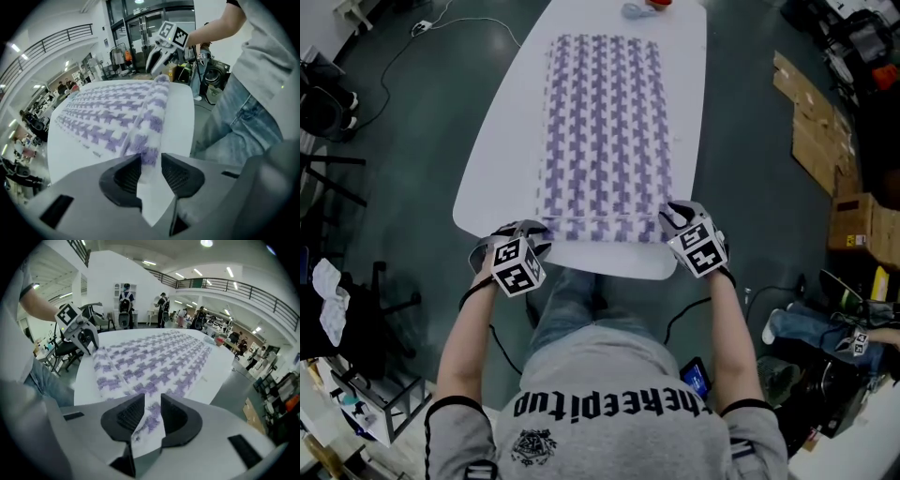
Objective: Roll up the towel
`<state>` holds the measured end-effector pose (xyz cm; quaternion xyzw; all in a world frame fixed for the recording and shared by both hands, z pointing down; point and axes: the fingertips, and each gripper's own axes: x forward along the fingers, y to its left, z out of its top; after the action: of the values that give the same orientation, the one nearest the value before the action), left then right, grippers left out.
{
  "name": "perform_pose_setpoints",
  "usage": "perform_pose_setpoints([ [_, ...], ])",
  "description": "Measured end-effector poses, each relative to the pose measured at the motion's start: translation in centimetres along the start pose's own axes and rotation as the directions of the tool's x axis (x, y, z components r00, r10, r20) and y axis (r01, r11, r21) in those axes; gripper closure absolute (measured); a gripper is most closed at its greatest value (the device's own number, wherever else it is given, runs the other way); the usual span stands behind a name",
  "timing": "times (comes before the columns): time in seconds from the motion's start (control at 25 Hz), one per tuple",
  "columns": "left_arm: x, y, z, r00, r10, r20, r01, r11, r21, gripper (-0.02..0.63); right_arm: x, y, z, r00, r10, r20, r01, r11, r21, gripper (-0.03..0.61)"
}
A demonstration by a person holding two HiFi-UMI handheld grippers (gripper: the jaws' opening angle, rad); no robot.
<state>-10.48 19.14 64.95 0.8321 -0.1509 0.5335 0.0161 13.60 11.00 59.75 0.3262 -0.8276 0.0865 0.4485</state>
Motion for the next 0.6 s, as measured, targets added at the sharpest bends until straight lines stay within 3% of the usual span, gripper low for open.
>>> perform_pose_setpoints([
  [0.08,0.3,-0.2,0.2,1.0,-0.009,-0.018,0.009,1.0,0.008,0.485,-1.9,-0.1,0.6,0.999,0.016,0.043,-0.014,0.999,-0.051,0.495],
  [0.16,0.5,-0.2,0.7,1.0,-0.011,-0.023,0.011,1.0,0.005,0.485,-3.0,1.7,-0.2,0.996,0.088,0.021,-0.083,0.981,-0.173,0.495],
  [0.24,0.7,0.1,0.9,1.0,-0.012,-0.023,0.012,1.0,-0.002,0.485,-2.5,4.0,-2.5,0.986,0.148,-0.08,-0.165,0.937,-0.307,0.484],
  [0.32,0.9,0.3,1.0,1.0,-0.016,-0.025,0.016,1.0,-0.005,0.486,-1.0,5.3,-5.2,0.97,0.151,-0.191,-0.216,0.894,-0.393,0.466],
  [0.4,0.9,0.5,1.0,0.999,-0.009,-0.038,0.009,1.0,0.007,0.497,0.5,5.2,-7.1,0.96,0.115,-0.256,-0.219,0.878,-0.426,0.463],
  [0.44,0.9,0.8,1.1,0.999,0.001,-0.048,0.0,1.0,0.021,0.561,1.0,4.8,-7.5,0.957,0.099,-0.273,-0.213,0.879,-0.427,0.463],
  [0.52,1.0,1.3,1.1,0.998,0.009,-0.062,-0.006,0.999,0.044,0.578,1.4,3.8,-7.5,0.955,0.079,-0.285,-0.197,0.888,-0.415,0.459],
  [0.6,0.8,1.1,1.0,0.998,0.0,-0.068,0.004,0.999,0.053,0.583,1.3,3.4,-7.2,0.956,0.06,-0.288,-0.181,0.891,-0.416,0.547],
])
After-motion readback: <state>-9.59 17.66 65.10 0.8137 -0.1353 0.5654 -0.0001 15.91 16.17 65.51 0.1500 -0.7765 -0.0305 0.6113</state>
